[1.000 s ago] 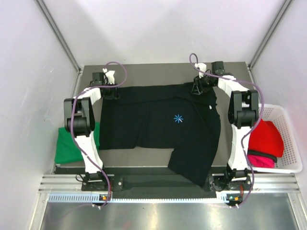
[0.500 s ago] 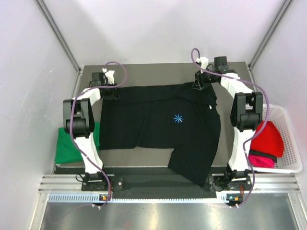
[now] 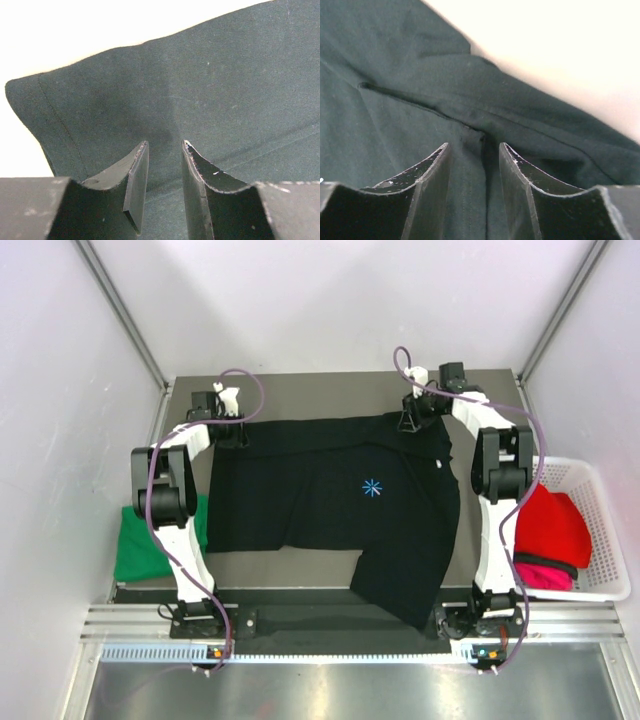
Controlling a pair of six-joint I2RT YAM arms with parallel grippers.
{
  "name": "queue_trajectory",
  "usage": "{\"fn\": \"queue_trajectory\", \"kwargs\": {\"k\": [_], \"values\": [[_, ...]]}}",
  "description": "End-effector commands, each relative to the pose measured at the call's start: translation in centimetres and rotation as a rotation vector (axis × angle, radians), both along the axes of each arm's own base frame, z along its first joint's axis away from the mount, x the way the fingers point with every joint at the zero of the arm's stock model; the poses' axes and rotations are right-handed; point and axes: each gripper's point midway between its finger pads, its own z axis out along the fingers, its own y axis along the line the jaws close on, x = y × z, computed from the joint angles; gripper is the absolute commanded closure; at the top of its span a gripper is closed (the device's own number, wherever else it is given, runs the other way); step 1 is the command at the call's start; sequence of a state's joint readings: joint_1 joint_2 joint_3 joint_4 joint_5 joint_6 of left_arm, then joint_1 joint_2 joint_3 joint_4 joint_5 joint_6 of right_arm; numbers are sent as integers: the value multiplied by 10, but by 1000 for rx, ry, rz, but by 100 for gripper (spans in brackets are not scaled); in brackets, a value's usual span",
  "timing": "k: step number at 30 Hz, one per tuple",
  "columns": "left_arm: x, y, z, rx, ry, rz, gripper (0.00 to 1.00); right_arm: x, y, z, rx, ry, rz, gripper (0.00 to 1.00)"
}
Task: Fold and stack the t-shirts
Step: Fold the tshirt
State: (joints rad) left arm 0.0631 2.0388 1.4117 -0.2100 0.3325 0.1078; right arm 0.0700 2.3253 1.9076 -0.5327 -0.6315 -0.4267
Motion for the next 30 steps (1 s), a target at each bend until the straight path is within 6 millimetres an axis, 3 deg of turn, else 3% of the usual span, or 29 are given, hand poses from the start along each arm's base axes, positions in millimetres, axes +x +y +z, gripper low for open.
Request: {"fn": "queue_trajectory", "kwargs": {"k": [1, 8, 14, 17, 18, 19, 20, 21, 23, 24, 26, 27, 28, 29, 30], "values": [[11, -1, 19, 2, -73, -18, 63, 6, 10, 14, 26, -37, 48, 58], [9, -1, 17, 3, -67, -18, 63, -2, 14, 1, 37, 22, 71, 65], [7, 0, 17, 13, -67, -17, 63, -10, 17, -1, 49, 33, 100, 89], [5, 0, 23, 13, -77, -18, 63, -16, 17, 12, 50, 12, 104, 96], [5, 0, 26, 14, -82, -19, 63, -18, 17, 34, 46, -31, 105, 97], [3, 1, 28, 17, -84, -18, 63, -19, 17, 42, 38, -59, 111, 97], [2, 0, 31, 19, -91, -21, 62, -29, 17, 39, 29, -48, 111, 98], [2, 1, 40, 23, -111, -21, 63, -34, 18, 64, 17, -100, 113, 98], [-1, 0, 46, 26, -122, -23, 63, -51, 23, 71, 3, -97, 137, 99], [-2, 0, 56, 28, -142, -24, 62, -58, 24, 85, 1, -114, 146, 99], [-6, 0, 68, 31, -165, -24, 62, -83, 33, 84, -8, -70, 179, 99], [-7, 0, 73, 30, -178, -27, 62, -93, 36, 98, -7, -93, 189, 99], [-11, 0, 72, 28, -175, -27, 62, -102, 40, 100, -11, -92, 200, 99], [-13, -1, 82, 30, -198, -28, 62, -121, 50, 89, -25, -61, 227, 98], [-14, -2, 84, 29, -203, -32, 62, -133, 55, 100, -31, -80, 238, 86]]}}
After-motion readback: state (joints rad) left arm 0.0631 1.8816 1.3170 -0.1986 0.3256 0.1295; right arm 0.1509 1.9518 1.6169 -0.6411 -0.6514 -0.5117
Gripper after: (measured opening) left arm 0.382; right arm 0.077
